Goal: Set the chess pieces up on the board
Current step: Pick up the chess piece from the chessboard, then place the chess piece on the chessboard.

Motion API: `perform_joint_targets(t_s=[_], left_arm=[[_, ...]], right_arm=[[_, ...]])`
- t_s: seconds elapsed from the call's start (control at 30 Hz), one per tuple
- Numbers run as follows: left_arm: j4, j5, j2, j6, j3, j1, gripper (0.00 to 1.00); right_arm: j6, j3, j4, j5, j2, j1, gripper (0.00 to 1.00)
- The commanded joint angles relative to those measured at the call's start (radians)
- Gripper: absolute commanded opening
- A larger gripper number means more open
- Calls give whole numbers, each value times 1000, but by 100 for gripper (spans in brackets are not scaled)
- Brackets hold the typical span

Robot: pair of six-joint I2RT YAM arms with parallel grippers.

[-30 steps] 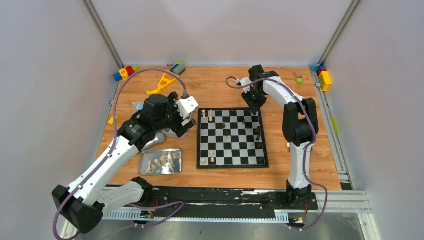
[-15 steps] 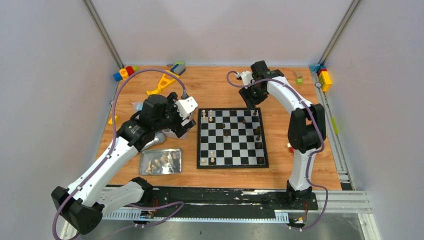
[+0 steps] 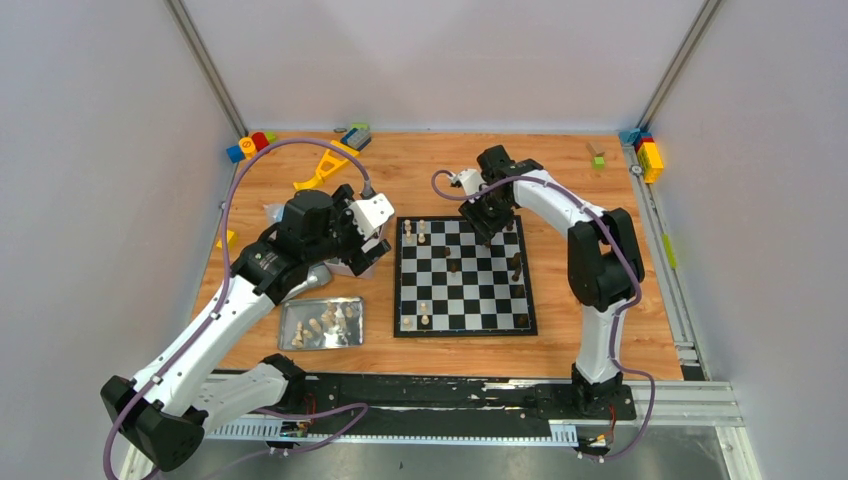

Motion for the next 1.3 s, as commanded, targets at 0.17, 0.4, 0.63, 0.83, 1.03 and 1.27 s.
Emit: perform_joint_targets(t_s=[0.17,0.4,0.63,0.83,1.03,1.27], left_arm=[[19,10,-20,7,1,3,100],[22,8,-18,7,-1,5,100],[28,11,-10,6,-1,5,100],[27,13,-8,7,2,3,100],[27,14,-7,7,2,4,100],[26,15,-7,9,0,5,100]], right_arm=[[15,-7,40,-2,36,-2,34],[10,-10,28,-1,42,0,13],[11,50,24,63,52,-9,1],[14,139,4,101,94,-33,0],[3,183,-10,120,144,-51,0],[1,185,-11,111,166,-56,2]])
